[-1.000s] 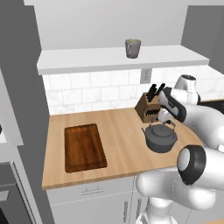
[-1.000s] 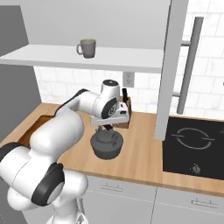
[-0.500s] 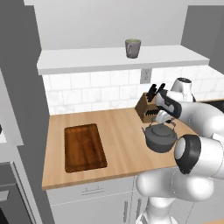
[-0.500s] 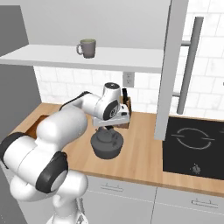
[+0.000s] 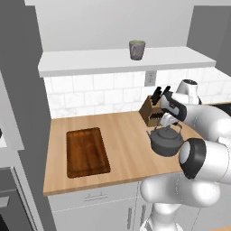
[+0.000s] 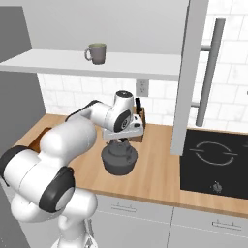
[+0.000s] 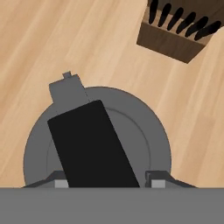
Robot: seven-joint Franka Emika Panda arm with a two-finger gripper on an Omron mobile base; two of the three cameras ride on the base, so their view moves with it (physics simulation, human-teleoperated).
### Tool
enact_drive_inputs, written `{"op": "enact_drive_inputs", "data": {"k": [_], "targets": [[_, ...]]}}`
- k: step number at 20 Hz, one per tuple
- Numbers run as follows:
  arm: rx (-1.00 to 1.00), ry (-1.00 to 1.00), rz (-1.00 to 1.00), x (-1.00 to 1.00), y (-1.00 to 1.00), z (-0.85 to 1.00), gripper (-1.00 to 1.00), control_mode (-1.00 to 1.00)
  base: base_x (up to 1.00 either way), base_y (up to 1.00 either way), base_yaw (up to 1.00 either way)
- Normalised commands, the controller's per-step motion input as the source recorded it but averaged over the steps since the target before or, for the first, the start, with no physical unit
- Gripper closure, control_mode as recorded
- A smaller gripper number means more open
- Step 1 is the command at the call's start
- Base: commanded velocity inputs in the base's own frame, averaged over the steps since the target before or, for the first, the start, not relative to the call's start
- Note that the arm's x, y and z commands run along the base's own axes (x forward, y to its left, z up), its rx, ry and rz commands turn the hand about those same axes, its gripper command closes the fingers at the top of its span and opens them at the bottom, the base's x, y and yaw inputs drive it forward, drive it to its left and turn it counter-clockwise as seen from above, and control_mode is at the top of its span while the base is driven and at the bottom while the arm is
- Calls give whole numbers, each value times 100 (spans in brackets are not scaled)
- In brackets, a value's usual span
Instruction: Pick the kettle from the counter and place it on the tray. Then pick the mug from the cabinet and place it on the tray. Then close the cabinet doors.
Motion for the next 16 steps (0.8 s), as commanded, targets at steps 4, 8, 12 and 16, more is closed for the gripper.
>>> {"op": "enact_drive_inputs", "data": {"k": [4,8,12,16], "targets": [[0,0,1,-4,1,0,100,-100,0,0,0],[0,-5,0,-17,36,0,100,-100,0,0,0],[0,-1,0,-15,76,5,100,-100,0,0,0],[0,0,-6,-6,88,11,100,-100,0,0,0]]}}
